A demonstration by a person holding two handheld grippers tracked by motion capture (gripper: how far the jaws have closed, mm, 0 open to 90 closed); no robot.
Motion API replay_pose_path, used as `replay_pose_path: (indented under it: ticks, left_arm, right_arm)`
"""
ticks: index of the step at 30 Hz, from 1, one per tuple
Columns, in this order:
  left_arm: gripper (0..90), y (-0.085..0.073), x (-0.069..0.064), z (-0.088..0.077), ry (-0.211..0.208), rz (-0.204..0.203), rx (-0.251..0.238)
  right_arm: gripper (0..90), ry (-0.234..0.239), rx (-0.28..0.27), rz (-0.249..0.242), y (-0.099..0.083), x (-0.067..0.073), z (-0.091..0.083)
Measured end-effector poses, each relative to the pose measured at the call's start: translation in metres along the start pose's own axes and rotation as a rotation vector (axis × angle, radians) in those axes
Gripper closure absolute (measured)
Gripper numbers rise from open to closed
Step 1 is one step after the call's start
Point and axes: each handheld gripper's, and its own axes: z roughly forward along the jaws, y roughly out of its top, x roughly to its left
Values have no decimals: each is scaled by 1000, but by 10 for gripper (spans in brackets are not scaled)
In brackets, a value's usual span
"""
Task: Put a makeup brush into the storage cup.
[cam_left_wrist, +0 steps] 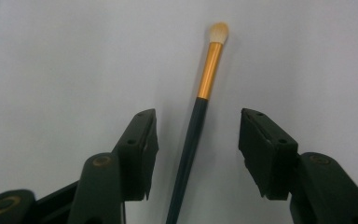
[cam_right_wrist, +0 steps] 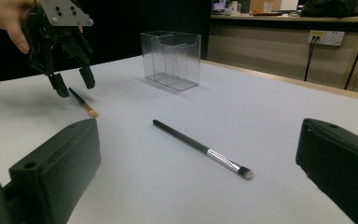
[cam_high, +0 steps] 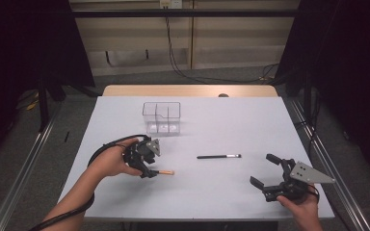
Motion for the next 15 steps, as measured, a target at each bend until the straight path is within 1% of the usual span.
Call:
replay_pose_path:
  ticks: [4,6,7,9,10,11,12,13,15]
  left_arm:
    - [547,1,1,1,-9,8,12]
    - [594,2,2,2,-15,26,17]
    - [609,2,1,3,-17,23,18]
    - [656,4,2,4,-29,45,44]
    - [656,4,2,5,-31,48,56]
    - [662,5,1,6,-33,43,54]
    - [674,5,2,7,-36,51,59]
    - [692,6,1,7,-43,35,61]
    - [711,7,2,9,-48,47,76]
  right_arm:
    - [0,1,-1,0,0,0,0]
    - [0,0,0,1,0,0,0]
    - [0,0,0,2,0,0,0]
    - [0,-1,1,1,0,0,0]
    - [0,0,0,1,0,0,0]
    - [0,0,0,1,0,0,0]
    - [0,0,0,2,0,0,0]
    - [0,0,0,1,0,-1,0]
    - [0,2,1,3,0,0,0]
